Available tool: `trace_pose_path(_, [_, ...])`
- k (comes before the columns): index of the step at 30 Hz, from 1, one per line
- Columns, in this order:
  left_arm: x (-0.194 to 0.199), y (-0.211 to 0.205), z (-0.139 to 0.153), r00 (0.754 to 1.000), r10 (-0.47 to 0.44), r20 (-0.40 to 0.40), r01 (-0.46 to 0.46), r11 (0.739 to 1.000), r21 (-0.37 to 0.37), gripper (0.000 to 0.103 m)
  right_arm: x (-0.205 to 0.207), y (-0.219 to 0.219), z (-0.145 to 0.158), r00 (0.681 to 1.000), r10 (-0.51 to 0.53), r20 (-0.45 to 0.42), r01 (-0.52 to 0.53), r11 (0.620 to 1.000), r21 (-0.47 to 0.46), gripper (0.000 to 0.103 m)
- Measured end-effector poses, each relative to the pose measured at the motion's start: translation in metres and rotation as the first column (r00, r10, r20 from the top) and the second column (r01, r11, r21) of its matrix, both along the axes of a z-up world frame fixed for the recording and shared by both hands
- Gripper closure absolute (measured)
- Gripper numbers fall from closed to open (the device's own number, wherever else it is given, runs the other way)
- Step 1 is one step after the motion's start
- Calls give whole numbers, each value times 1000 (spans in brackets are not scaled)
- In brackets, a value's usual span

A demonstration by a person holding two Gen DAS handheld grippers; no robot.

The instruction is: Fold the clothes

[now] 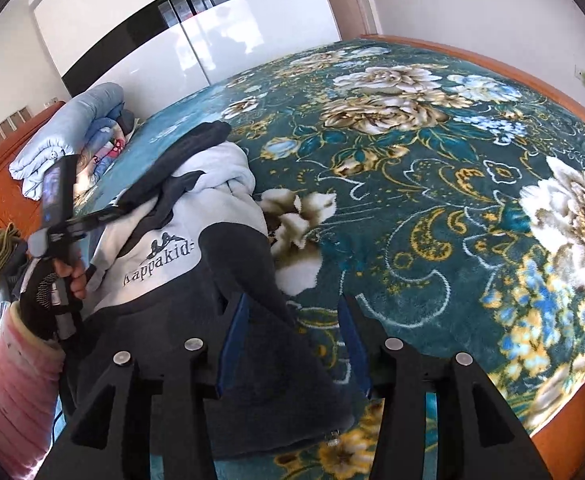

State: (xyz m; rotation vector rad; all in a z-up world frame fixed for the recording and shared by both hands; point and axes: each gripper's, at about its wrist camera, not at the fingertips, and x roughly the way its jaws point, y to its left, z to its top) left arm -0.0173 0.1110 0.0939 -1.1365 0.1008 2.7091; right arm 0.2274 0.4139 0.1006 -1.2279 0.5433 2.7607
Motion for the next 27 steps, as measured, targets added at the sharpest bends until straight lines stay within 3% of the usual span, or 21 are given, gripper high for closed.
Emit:
trace_pose_path(2, [8, -29, 12, 997, 73, -38, -71, 995, 68, 93, -11, -7, -1, 1000, 17, 0, -17, 1000, 10, 55])
trace_pose_path(5, [32, -74, 24, 980, 178, -91, -169, 981, 94, 93, -33, -31, 2, 994, 106, -12, -105, 992, 63, 55])
trace_pose_path(7, [46, -102, 18, 968, 237, -83, -228, 968, 107, 93, -50, -48, 5, 985, 171, -15, -168, 980, 109, 55])
trace_pose_path(9, [61, -131, 13, 953, 295, -73, -285, 951, 120, 93, -73, -75, 1, 969, 246, -5, -238, 945, 226, 44])
trace_pose_path(13, [78, -169, -12, 932, 362, 0, -359, 925, 128, 93, -120, -128, -8, 922, 385, 42, -362, 818, 448, 39])
trace_pose_path(17, [82, -181, -29, 924, 379, 55, -383, 913, 141, 93, -168, -181, -17, 857, 501, 122, -455, 625, 634, 36])
trace_pose_path(21, [81, -179, -32, 925, 375, 66, -381, 913, 147, 93, -202, -209, -48, 816, 521, 251, -519, 467, 716, 36])
trace_pose_path(24, [82, -180, -33, 925, 372, 70, -379, 913, 153, 93, -211, -224, -66, 795, 531, 294, -540, 397, 742, 36])
trace_pose_path(26, [82, -182, -35, 925, 372, 78, -380, 911, 161, 92, -219, -228, -68, 816, 508, 278, -510, 403, 760, 37])
trace_pose_path(27, [82, -183, -35, 925, 372, 83, -381, 910, 166, 92, -223, -224, -65, 828, 496, 261, -497, 435, 751, 42])
